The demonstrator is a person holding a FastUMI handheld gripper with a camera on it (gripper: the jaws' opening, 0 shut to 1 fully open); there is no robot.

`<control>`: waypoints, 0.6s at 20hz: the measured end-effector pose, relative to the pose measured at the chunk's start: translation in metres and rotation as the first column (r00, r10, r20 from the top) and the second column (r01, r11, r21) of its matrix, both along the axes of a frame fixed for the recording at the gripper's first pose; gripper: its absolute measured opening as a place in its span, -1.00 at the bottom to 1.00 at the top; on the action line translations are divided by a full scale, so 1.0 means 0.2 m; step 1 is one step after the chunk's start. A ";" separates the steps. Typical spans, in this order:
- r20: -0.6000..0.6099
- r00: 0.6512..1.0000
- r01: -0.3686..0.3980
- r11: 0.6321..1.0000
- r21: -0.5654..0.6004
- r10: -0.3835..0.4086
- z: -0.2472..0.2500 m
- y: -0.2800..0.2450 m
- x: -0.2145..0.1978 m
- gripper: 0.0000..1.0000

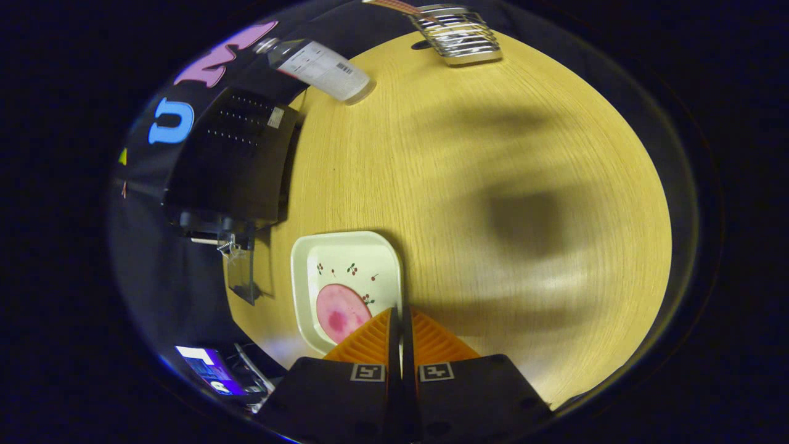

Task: Open the toaster oven, put the food inside, and close the toaster oven door.

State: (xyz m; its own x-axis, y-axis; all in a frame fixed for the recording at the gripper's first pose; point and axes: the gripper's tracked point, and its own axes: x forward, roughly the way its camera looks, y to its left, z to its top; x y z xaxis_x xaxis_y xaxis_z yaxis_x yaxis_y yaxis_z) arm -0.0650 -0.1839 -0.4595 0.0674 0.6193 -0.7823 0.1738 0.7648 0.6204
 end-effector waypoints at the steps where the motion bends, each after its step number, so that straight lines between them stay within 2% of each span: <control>1: -0.003 1.000 0.024 0.999 0.021 -0.024 0.00 0.01 0.00 -0.88; 5: 0.038 0.997 0.062 0.995 0.076 -0.065 0.06 0.04 -0.01 -0.89; 9: 0.049 0.989 0.130 0.981 0.144 -0.139 0.27 0.16 -0.05 -0.89; 12: 0.063 0.986 0.141 0.977 0.158 -0.152 0.42 0.28 -0.12 -0.89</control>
State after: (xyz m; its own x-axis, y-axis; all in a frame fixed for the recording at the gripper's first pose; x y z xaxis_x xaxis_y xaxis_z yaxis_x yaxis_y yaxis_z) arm -0.0890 -0.1288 -0.3765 0.2208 0.7097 -0.6690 0.2257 0.6301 0.7430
